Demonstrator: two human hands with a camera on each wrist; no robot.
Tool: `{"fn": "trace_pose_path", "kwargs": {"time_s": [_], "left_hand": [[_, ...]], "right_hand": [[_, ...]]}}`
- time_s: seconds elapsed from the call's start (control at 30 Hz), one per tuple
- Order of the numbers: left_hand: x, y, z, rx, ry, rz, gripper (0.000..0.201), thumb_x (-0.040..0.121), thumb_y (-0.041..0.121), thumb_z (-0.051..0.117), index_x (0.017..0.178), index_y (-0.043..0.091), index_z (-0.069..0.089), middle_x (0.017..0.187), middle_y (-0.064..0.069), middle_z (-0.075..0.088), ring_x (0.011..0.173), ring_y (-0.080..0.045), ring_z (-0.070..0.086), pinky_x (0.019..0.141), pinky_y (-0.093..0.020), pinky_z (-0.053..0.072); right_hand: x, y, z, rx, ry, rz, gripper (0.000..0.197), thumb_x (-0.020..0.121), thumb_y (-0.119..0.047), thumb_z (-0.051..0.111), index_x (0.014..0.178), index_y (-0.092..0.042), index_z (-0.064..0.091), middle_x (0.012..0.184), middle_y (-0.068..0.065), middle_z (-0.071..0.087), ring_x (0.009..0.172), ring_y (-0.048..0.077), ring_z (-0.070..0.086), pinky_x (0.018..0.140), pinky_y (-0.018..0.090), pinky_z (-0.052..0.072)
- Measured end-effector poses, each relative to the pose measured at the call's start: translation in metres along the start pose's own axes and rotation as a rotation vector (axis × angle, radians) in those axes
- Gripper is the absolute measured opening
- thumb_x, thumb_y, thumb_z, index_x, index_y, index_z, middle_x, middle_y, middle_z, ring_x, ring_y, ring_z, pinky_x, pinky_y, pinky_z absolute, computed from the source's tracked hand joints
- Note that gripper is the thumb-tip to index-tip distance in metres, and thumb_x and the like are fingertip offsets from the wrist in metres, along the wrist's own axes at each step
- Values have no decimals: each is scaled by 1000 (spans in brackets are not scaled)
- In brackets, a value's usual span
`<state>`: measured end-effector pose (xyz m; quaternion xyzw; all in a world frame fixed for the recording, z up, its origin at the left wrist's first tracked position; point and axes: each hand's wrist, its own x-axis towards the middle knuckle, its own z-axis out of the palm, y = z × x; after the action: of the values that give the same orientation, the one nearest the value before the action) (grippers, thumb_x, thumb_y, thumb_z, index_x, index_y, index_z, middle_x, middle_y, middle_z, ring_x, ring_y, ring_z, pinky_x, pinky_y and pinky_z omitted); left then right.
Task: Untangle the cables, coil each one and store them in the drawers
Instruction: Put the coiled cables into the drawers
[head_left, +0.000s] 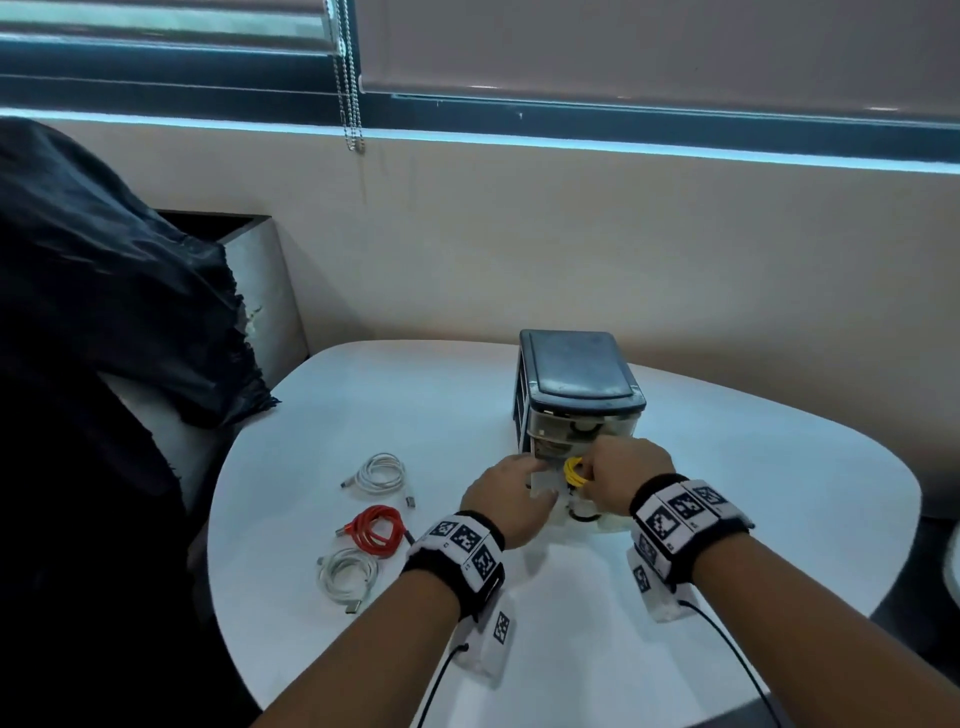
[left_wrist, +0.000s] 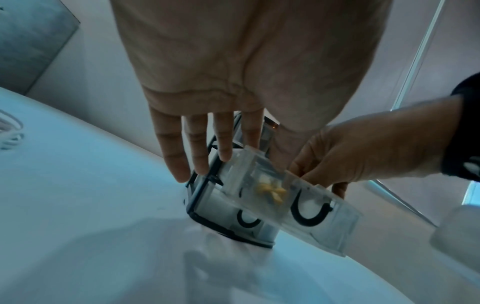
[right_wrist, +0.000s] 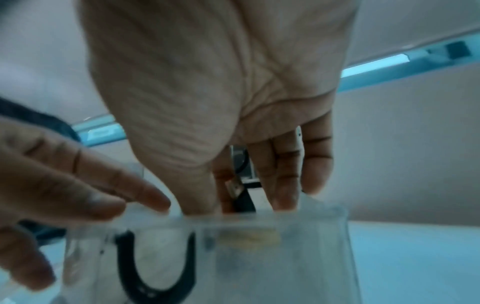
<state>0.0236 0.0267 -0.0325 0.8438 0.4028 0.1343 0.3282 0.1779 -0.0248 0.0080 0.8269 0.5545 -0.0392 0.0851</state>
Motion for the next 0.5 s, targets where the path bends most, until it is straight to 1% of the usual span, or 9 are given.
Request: {"fn": "trace_pose_path", "kwargs": {"time_s": [0.07,0.1,0.13,0.2,0.27,0.37,0.43,0.5], "left_hand": [[1,-3,-1,11,-1,3,44,95,39,55,138,26,53,151,6,43,131,-17,47,108,-30,38],[2,-3,-1,17,0,9,44,96,39,55,138,26,52,150,6,44,130,-17,49,107,-30,39],[2,-3,-1,18,0,11,44,96,39,55,138,26,52,149,5,46,129,-18,50,106,-31,41],[2,-3,-1,8,4,8,44,96,38,55,138,26,52,147,4,48,126,-19,53,103,-30,43],[1,-4,0,-2,4,8,43,96,37,55,138,27,52,147,4,49,125,-19,53,102,-30,44],[-2,-5,-1,-50,5,21,43,97,35,54,140,30,49,146,4,49,126,-19,53,103,-32,44],[-4,-8,-3,-86,20,12,47,97,36,54,143,30,45,147,3,48,125,-18,53,104,-34,44],[-9,-18,-7,-128,68,-6,48,96,37,55,143,30,45,145,2,49,124,-17,53,104,-35,43]], "right_hand": [[2,-4,2,-69,99,-20,12,86,-29,61,78,-21,59,90,2,64,85,25,63,69,29,46],[3,-5,4,-85,142,-22,10,87,-28,59,86,-20,65,96,3,66,90,26,65,72,30,49],[4,-5,6,-96,175,-19,13,88,-28,59,92,-19,68,100,3,67,92,25,67,75,32,51],[5,-2,12,-91,201,-18,15,89,-30,60,97,-21,69,101,2,68,89,24,67,75,32,53],[4,4,17,-53,223,-15,12,89,-31,61,97,-23,66,98,0,69,85,23,67,73,31,53],[-2,6,19,29,286,-19,16,90,-38,56,96,-24,61,94,-2,68,80,22,64,67,28,47],[-8,0,15,96,343,-38,23,91,-45,55,87,-23,56,88,-3,67,74,20,61,64,27,43],[-15,-14,6,156,402,-82,27,92,-47,56,79,-25,51,82,-5,66,74,20,62,62,27,42]]}}
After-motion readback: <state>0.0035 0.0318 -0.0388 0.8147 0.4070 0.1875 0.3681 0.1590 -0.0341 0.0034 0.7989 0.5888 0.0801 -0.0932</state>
